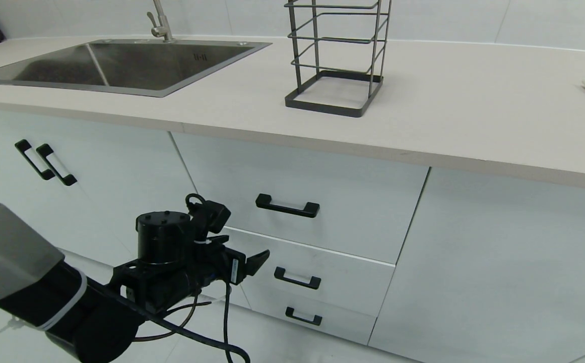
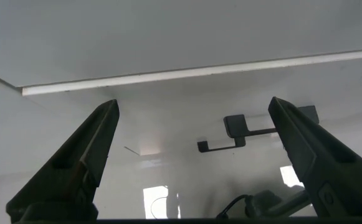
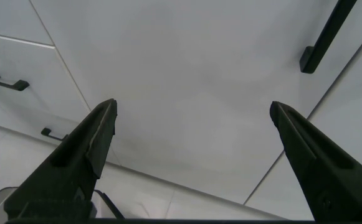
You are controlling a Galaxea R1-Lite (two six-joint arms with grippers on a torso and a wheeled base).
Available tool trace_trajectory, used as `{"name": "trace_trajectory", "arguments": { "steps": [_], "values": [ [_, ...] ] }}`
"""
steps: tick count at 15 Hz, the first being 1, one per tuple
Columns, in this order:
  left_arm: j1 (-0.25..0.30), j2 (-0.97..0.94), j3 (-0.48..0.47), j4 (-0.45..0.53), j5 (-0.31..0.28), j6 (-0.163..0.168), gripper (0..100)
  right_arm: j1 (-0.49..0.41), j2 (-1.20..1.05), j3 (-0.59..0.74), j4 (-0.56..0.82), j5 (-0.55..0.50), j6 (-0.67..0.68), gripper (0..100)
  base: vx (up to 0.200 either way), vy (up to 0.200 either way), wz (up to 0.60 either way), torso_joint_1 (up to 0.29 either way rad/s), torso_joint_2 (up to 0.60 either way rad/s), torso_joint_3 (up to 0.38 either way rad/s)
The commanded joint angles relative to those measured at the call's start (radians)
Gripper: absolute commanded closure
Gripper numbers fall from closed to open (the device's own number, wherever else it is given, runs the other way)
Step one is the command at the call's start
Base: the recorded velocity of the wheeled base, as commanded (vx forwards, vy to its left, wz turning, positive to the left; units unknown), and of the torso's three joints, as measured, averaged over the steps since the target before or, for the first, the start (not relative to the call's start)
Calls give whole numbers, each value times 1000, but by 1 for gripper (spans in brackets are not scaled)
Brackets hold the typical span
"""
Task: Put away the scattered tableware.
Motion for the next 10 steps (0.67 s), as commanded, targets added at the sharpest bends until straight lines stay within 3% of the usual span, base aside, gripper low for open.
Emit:
{"name": "trace_trajectory", "arguments": {
  "steps": [1,5,10],
  "values": [
    [0,-61,80,-30,-4,-2,0,2,1,0,0,0,-1,0,0,0,0,0,0,0],
    [-2,-225,236,-94,-41,-2,0,2,1,0,0,0,-1,0,0,0,0,0,0,0],
    [-2,-649,431,-62,-51,4,0,0,1,0,0,0,-1,0,0,0,0,0,0,0]
  ]
}}
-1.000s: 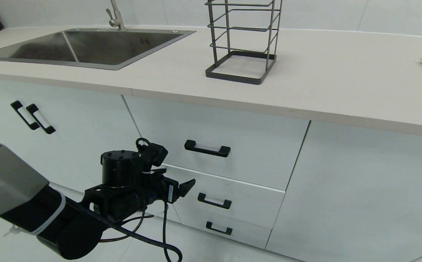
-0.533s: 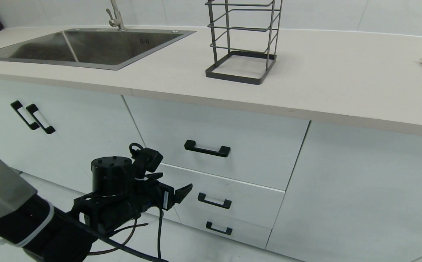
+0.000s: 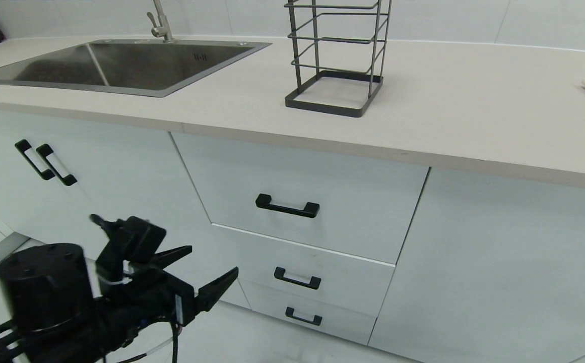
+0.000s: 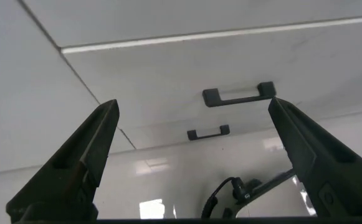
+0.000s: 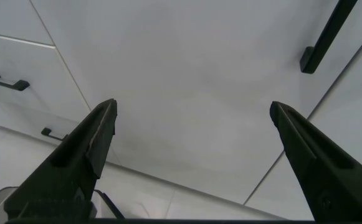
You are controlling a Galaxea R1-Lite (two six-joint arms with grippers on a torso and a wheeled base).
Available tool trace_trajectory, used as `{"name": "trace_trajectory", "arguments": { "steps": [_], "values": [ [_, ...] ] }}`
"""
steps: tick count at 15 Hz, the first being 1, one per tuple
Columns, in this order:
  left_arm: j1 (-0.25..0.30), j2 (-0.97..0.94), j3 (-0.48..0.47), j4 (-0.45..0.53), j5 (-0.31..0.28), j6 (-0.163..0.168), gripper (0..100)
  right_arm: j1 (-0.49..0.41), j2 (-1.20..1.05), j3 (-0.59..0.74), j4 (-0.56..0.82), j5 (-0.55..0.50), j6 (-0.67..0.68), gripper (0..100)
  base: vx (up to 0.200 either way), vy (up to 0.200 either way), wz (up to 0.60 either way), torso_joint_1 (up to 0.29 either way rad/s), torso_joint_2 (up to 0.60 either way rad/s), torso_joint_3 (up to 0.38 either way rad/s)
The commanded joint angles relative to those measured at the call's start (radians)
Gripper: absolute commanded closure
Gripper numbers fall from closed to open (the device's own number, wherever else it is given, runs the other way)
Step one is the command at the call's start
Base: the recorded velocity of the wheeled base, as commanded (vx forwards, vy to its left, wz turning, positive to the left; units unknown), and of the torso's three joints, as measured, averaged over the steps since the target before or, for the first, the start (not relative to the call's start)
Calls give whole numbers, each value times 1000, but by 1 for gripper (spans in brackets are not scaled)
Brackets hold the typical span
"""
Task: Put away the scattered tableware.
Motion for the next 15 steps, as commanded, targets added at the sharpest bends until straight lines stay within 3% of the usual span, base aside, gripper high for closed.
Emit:
{"name": "trace_trajectory", "arguments": {
  "steps": [1,4,7,8,10,11,13,14,15],
  "values": [
    [0,-303,116,30,-3,2,0,1,1,0,0,1,-1,0,0,0,0,0,0,0],
    [21,-593,203,111,-1,-4,0,-1,1,0,0,1,-1,0,0,0,0,0,0,0],
    [76,-904,200,307,-3,1,0,-1,1,0,0,1,-1,0,0,0,0,0,0,0],
    [102,-996,185,375,-3,-7,0,1,1,0,0,1,-2,0,0,0,0,0,0,0],
    [155,-1143,139,524,-3,-76,0,-1,1,0,0,1,-1,0,0,0,0,0,0,0],
    [161,-1200,134,600,-3,-91,0,-1,1,0,0,1,-1,0,0,0,0,0,0,0],
    [187,-1329,139,757,-4,-93,0,-1,1,0,0,1,1,0,0,0,0,0,0,0],
    [194,-1347,139,781,-4,-93,0,-1,1,0,0,1,1,0,0,0,0,0,0,0],
    [228,-1416,142,867,-15,-91,0,1,1,0,0,1,-1,0,0,0,0,0,0,0]
  ]
}}
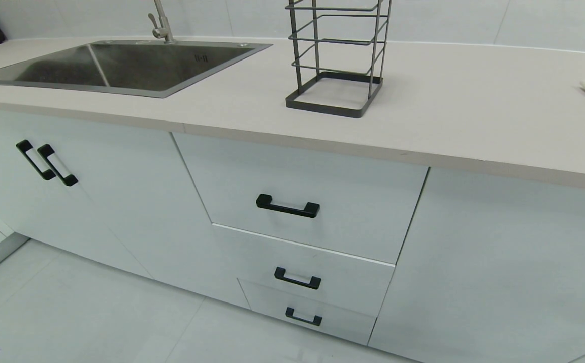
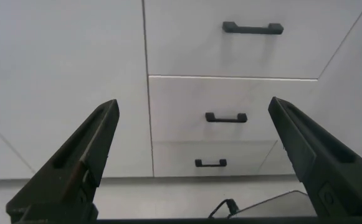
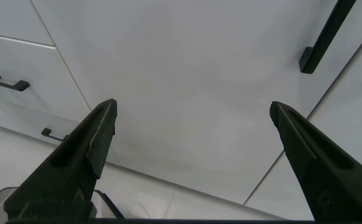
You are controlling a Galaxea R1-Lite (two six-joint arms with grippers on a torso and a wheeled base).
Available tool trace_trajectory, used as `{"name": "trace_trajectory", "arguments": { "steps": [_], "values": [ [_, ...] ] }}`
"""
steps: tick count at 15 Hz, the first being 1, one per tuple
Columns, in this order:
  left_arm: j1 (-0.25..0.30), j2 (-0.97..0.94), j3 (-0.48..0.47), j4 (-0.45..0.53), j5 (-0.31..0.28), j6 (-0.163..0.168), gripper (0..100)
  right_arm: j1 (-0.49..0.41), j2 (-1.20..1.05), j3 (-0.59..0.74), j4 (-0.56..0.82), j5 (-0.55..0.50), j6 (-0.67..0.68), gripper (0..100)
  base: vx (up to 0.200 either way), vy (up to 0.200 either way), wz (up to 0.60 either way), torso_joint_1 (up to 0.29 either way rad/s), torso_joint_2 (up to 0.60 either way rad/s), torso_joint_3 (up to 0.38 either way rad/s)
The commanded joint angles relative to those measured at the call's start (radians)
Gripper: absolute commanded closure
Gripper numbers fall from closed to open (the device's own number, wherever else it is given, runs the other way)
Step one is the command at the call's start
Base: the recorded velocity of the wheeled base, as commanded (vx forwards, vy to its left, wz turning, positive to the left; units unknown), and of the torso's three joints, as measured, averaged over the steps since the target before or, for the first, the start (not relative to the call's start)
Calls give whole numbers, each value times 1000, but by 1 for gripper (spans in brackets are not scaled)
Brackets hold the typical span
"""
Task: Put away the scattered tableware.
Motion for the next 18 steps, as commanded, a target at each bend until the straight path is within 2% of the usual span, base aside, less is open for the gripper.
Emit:
{"name": "trace_trajectory", "arguments": {
  "steps": [1,3,5,6,8,11,12,13,15,16,18],
  "values": [
    [60,-192,6,107,-15,-1,0,0,1,0,0,1,-1,0,0,0,0,0,0,0],
    [61,-190,50,103,-14,1,0,0,2,0,0,1,-1,0,0,0,0,0,0,0],
    [71,-190,60,161,-11,11,0,0,2,0,0,1,-1,0,0,0,0,0,0,0],
    [94,-190,60,244,3,34,0,0,2,0,0,1,-1,0,0,0,0,0,0,0],
    [164,-228,60,238,2,77,0,1,2,0,0,1,-1,0,0,0,0,0,0,0],
    [193,-285,60,242,18,117,0,0,2,0,0,1,-1,0,0,0,0,0,0,0],
    [195,-285,60,219,74,169,0,0,1,0,0,1,1,0,0,0,0,0,0,0],
    [195,-285,60,155,92,177,0,0,1,0,0,1,1,0,0,0,0,0,0,0],
    [195,-285,60,230,135,171,0,0,1,0,0,1,1,0,0,0,0,0,0,0],
    [195,-285,60,288,118,140,0,0,1,0,0,1,2,0,0,0,0,0,0,0],
    [195,-285,60,288,112,137,0,0,1,0,0,1,1,0,0,0,0,0,0,0]
  ]
}}
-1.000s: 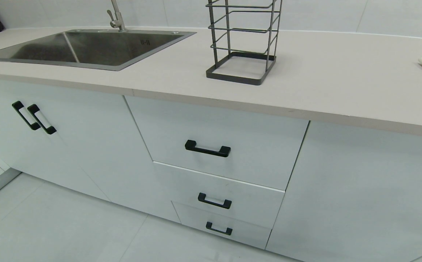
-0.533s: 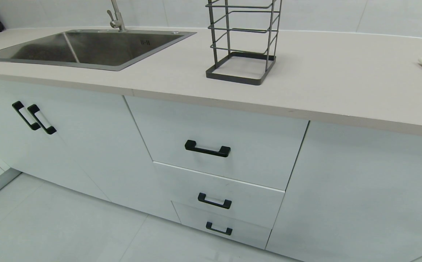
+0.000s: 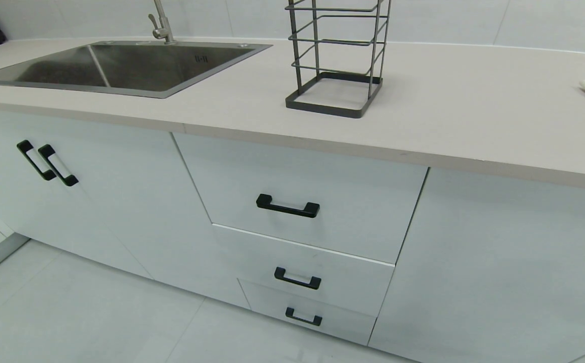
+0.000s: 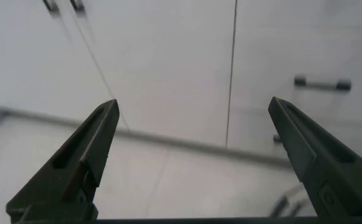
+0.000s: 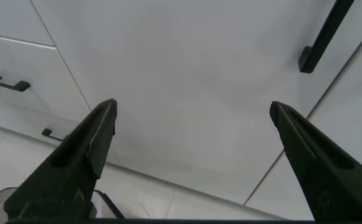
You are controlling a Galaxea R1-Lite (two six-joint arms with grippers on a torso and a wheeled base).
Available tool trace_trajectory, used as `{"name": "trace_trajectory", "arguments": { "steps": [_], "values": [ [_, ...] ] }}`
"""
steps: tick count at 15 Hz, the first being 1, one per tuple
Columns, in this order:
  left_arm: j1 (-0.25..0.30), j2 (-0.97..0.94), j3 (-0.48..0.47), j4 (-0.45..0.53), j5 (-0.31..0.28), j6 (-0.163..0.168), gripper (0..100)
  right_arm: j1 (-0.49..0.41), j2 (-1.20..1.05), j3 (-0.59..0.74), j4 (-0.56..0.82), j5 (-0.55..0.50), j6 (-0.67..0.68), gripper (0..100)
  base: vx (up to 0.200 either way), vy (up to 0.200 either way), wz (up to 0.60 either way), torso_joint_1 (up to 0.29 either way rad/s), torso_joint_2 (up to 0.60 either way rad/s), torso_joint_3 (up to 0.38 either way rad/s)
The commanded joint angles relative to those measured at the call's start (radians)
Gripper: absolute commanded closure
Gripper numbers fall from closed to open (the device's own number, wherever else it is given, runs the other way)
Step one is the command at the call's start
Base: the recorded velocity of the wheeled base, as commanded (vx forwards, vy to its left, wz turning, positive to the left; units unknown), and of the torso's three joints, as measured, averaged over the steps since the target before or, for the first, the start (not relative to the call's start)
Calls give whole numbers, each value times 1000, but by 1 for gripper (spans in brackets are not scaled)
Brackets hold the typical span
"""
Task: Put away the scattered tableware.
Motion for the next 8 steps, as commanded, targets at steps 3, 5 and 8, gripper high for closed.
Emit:
{"name": "trace_trajectory", "arguments": {
  "steps": [3,5,8],
  "values": [
    [1,0,0,2,0,-23,0,0,2,0,0,1,-3,0,0,0,0,0,0,0],
    [1,0,0,2,2,-72,0,0,2,0,0,1,-3,0,0,0,0,0,0,0],
    [1,0,0,2,5,-95,0,0,2,0,0,1,-3,0,-67,0,0,2,1,1]
  ]
}}
